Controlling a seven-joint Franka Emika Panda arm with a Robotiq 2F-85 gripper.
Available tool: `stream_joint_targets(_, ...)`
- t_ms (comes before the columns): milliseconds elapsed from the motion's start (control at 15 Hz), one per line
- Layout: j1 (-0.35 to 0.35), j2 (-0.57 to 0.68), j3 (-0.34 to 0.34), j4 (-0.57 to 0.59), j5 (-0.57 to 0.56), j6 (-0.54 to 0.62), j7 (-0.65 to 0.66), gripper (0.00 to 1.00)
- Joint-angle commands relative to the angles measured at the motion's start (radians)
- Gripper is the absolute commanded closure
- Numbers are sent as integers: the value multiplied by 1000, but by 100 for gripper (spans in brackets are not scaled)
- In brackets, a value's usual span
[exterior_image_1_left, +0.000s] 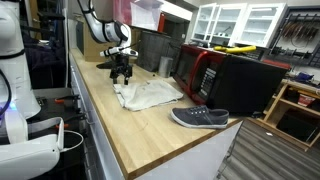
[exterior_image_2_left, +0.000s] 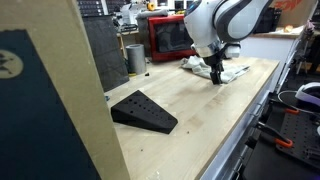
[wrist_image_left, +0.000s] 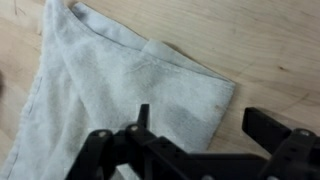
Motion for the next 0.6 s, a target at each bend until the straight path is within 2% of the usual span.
stream_joint_targets(0, -1, 54, -23, 61, -45, -20, 59, 36)
stream_joint_targets(333, 8, 74, -34, 92, -42, -66, 74, 75)
stream_joint_targets(533, 17, 41, -19, 85, -13, -98, 44, 97)
